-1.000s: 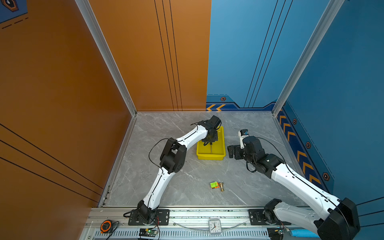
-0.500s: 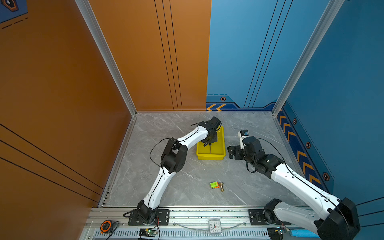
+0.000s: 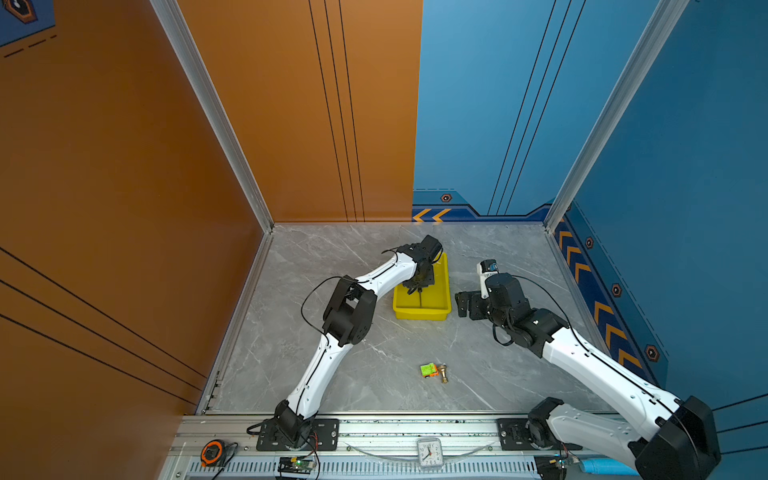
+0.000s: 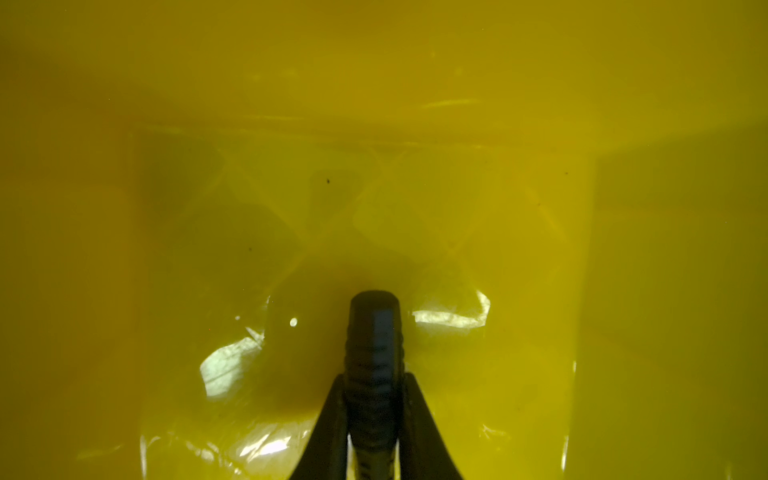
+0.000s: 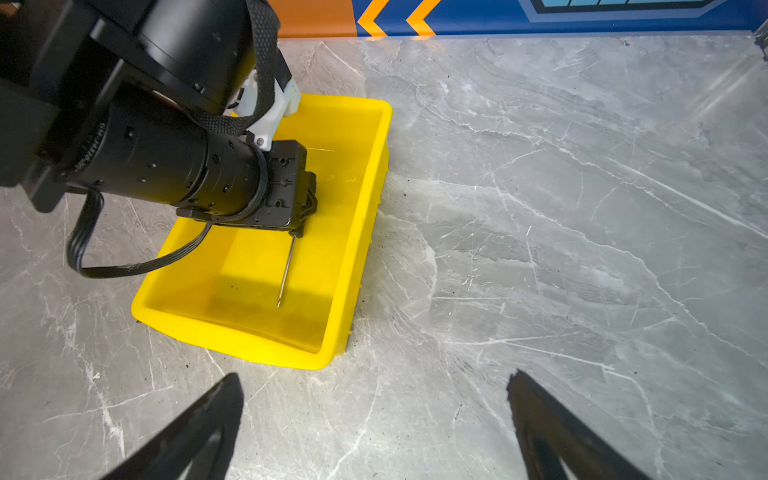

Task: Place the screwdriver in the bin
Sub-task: 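Lower the screwdriver into the yellow bin with the left gripper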

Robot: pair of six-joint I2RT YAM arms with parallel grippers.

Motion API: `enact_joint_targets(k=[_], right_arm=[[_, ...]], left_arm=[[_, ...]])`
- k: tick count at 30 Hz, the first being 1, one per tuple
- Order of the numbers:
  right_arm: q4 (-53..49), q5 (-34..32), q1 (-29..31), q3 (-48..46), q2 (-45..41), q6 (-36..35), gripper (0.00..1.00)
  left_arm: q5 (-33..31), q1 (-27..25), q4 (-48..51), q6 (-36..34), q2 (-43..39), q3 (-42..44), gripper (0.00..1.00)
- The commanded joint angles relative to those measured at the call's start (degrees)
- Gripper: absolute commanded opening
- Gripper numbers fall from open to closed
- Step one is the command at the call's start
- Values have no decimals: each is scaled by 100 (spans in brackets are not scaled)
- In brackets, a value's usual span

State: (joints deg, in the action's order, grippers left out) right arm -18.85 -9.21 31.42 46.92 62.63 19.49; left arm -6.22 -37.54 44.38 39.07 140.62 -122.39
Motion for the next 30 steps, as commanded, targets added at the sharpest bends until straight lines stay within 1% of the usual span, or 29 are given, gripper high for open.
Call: enact_joint_targets(k=[1,6,10,19,22,30], right_arm=[[26,-199,-31,-79,-197,25,100],[-62,-394,-39,-86,-294,20,100],[-60,-432,-32,-104,-337,26,100],[-60,-478,-33,-81,-322,73,100],[-70,-505,-32,-77,-346,95,100],[-84,-575,-24,-42,-357,158,100]], left_arm=[[-135,-14,118,57,238,0,14],[-143,-7,106,57,247,44,18],[-151,-7,108,49,244,45,20],[-117,1,111,24,207,13,30],[-79,23,108,11,170,-4,37],[-55,38,112,-72,-96,-11,48]])
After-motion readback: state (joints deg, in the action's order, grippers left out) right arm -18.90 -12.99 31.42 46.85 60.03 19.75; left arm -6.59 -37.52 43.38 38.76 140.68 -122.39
